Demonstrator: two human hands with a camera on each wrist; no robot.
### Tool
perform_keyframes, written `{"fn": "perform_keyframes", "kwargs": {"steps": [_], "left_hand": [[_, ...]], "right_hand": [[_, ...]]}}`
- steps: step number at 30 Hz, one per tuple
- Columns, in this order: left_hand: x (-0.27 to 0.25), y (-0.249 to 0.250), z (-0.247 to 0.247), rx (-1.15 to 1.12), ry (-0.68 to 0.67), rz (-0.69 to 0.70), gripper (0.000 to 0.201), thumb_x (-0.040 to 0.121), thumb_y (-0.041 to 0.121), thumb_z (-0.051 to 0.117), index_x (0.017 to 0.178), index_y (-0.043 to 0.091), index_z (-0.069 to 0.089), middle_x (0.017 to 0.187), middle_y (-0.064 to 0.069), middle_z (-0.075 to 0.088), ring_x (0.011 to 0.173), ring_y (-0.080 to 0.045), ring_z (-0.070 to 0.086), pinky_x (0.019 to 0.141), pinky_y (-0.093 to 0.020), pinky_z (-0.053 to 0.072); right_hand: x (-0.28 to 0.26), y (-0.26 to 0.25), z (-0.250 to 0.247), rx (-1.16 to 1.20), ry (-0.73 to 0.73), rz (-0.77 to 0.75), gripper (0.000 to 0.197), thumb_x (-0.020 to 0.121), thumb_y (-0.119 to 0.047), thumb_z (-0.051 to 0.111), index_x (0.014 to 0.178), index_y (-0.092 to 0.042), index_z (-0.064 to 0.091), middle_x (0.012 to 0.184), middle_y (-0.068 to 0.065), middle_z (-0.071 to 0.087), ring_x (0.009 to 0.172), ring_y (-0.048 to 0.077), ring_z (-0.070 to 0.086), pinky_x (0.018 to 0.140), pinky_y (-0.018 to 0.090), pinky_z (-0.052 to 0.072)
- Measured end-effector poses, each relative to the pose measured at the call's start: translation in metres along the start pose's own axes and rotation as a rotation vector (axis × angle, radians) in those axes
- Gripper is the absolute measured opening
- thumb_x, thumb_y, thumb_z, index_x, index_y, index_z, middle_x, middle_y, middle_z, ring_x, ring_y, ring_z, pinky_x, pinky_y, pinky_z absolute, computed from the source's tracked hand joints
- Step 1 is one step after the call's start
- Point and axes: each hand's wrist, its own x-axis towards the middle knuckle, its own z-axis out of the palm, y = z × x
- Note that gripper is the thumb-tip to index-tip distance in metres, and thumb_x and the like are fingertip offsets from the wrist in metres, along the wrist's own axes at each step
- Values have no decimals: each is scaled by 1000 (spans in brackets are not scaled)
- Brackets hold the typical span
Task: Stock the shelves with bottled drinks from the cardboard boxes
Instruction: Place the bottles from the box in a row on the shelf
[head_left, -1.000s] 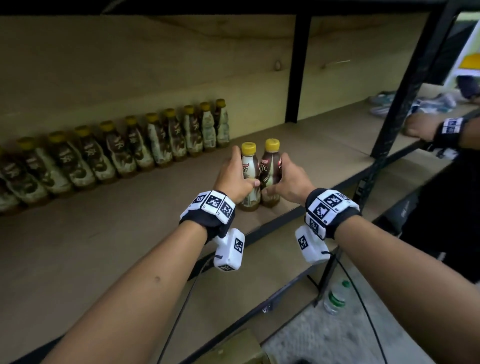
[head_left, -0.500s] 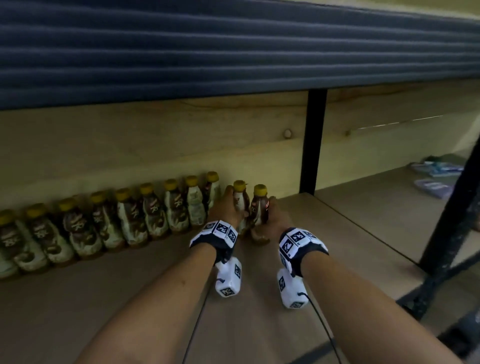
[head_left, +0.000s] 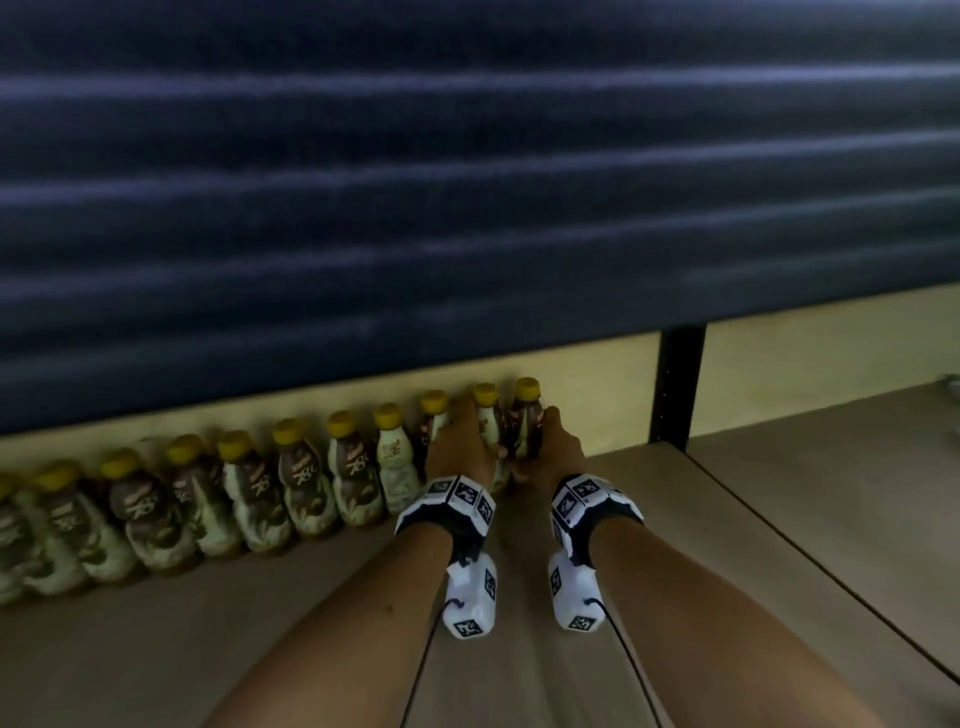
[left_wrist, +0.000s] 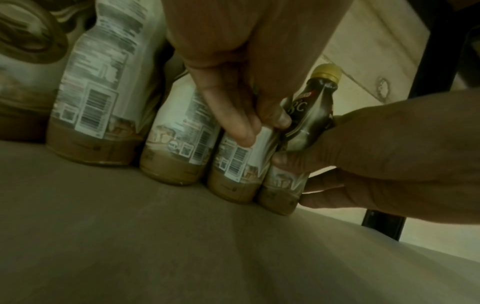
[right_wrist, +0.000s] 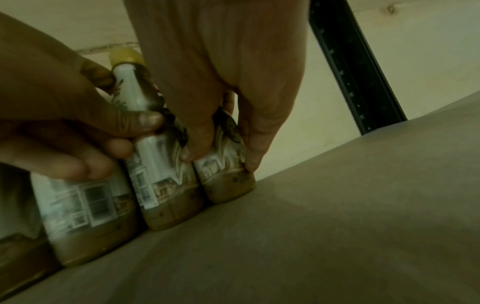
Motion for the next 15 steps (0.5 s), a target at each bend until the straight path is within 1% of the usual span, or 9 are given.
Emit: {"fn": "perform_keyframes", "kwargs": {"steps": [2,4,6,7,9,11,12,14,15], "left_hand": [[-5,4,0,37,-25,2,49,85,24,65,127,25,39,123,-7,54,116,-32,54,92,-40,46],[-10,8,-8,46,-57,10,62,83,22,67,137,21,37,131,-11,51,119,-33,51,97,-40,45],[-16,11,-18,53,-100,39,75,82,20,67,145,25,27,142,-9,41,129,-36,43,103,-45,41],[-19,12,-25,57,-130,40,84,81,16,66,149,30,18,148,-9,36,130,-37,42,103,-48,42],[-27,17,-42,15,-144,56,91,82,6,60,150,37,9,146,-9,40,118,-40,53,91,-48,51],[-42,17,-63,-30,-100,142,79,81,8,58,145,37,21,130,-8,54,103,-36,61,78,-40,55],[-54,14,-76,-40,-112,197,68,82,13,59,139,35,29,119,-6,59,98,-33,65,73,-36,54],[-87,-2,-101,-136,-244,260,60,86,5,57,134,34,37,95,-5,64,76,-28,70,61,-33,56],[-106,-14,-114,-199,-357,246,62,88,-1,54,137,34,37,89,-7,64,66,-26,69,56,-32,57]], "right_hand": [[-4,4,0,12,-26,22,57,79,-15,74,123,-12,38,116,15,61,108,38,60,85,43,52],[-13,6,-5,64,-73,33,81,81,-19,76,145,-14,26,133,17,54,121,40,54,95,44,48],[-27,7,-13,117,-106,48,101,82,-23,77,155,-13,8,147,19,43,131,39,45,101,43,42],[-35,6,-18,129,-110,62,101,82,-24,77,155,-12,8,149,19,40,133,38,43,103,42,41],[-49,4,-26,101,-87,77,83,82,-26,76,148,-11,29,144,17,45,129,34,46,101,39,44],[-74,-7,-34,78,-60,61,55,82,-26,74,128,-9,50,132,13,55,118,29,54,94,34,47],[-90,-13,-35,84,-62,35,41,84,-25,73,118,-9,56,124,10,59,111,25,57,90,31,47],[-133,-26,-30,140,-63,10,15,85,-20,69,97,-15,62,102,3,64,95,20,60,83,30,49],[-156,-31,-23,200,-39,22,7,83,-18,68,88,-17,63,94,4,66,89,21,63,80,34,53]]}}
